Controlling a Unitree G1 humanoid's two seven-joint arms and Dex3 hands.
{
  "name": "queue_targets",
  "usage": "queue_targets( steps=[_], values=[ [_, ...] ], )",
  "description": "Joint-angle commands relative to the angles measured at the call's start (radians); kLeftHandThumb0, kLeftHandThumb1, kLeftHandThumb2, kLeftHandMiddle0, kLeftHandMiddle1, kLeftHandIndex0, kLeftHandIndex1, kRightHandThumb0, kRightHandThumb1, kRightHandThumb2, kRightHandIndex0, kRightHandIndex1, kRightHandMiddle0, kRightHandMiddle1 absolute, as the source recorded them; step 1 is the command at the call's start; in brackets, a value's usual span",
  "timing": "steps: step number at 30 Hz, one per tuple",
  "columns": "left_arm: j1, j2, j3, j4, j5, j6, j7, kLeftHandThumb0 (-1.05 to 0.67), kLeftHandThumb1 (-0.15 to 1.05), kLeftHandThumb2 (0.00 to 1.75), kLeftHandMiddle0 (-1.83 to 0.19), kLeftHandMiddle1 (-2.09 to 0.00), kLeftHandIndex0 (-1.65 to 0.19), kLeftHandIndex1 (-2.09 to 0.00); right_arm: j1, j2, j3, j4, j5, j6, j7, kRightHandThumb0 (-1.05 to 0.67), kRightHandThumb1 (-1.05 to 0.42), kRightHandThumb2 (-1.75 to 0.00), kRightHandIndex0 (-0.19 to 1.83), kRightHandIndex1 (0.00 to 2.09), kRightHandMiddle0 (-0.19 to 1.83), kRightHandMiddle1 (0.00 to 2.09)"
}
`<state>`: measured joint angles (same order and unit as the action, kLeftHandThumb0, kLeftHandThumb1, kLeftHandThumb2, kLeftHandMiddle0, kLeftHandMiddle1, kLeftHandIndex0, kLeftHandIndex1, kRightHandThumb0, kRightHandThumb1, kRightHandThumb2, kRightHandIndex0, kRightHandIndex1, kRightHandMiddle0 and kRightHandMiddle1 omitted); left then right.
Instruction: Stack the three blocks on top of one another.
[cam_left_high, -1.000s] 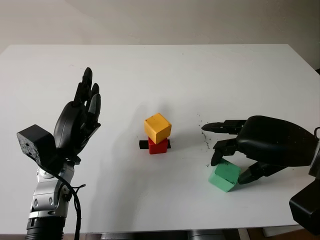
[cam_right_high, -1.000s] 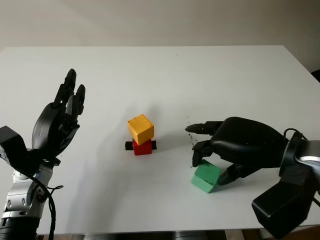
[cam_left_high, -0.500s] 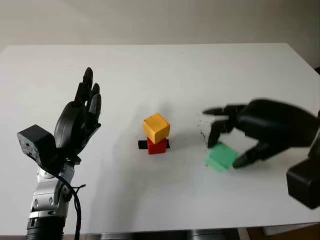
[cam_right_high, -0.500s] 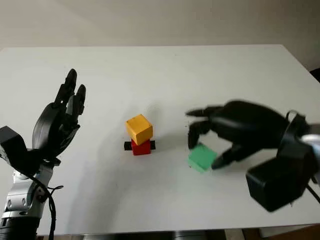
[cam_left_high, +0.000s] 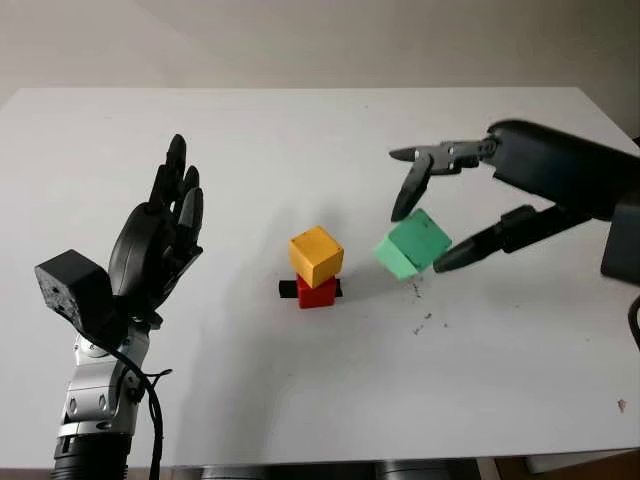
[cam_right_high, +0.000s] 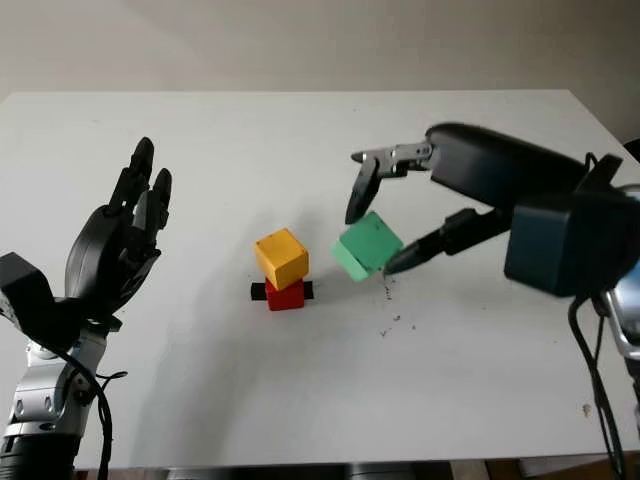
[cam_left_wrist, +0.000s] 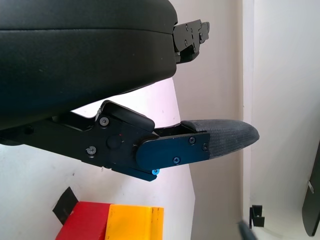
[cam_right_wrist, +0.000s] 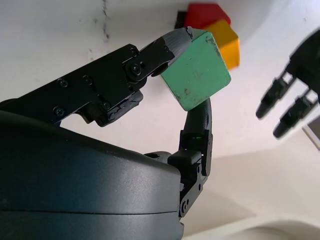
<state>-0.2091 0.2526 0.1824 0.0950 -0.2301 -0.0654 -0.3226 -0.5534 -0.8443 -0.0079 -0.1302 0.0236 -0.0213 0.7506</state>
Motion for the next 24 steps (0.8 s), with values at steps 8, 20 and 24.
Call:
queue_targets(
  steps=[8,20,24],
  values=[
    [-0.009,0.0,-0.003,-0.008,0.001,-0.001,0.005,-0.78,1.05,0.57,0.19,-0.01,0.19,0.0,-0.258,0.083,0.043,0.137,0.068,0.206,0.071,-0.33,-0.88,-0.06,0.22,0.02,0.42,1.52],
    [0.0,-0.006,-0.01,-0.014,0.007,-0.008,0.02,-0.78,1.05,0.56,0.19,-0.01,0.19,0.0,-0.501,0.215,0.17,0.403,0.022,0.285,0.176,-0.41,-0.9,-0.06,0.22,0.02,0.38,1.57],
    [0.001,-0.006,-0.011,-0.014,0.005,-0.006,0.018,-0.79,1.05,0.57,0.19,0.0,0.19,0.0,-0.535,0.26,0.209,0.487,-0.014,0.257,0.196,-0.43,-0.9,-0.06,0.22,0.03,0.38,1.57]
  ],
)
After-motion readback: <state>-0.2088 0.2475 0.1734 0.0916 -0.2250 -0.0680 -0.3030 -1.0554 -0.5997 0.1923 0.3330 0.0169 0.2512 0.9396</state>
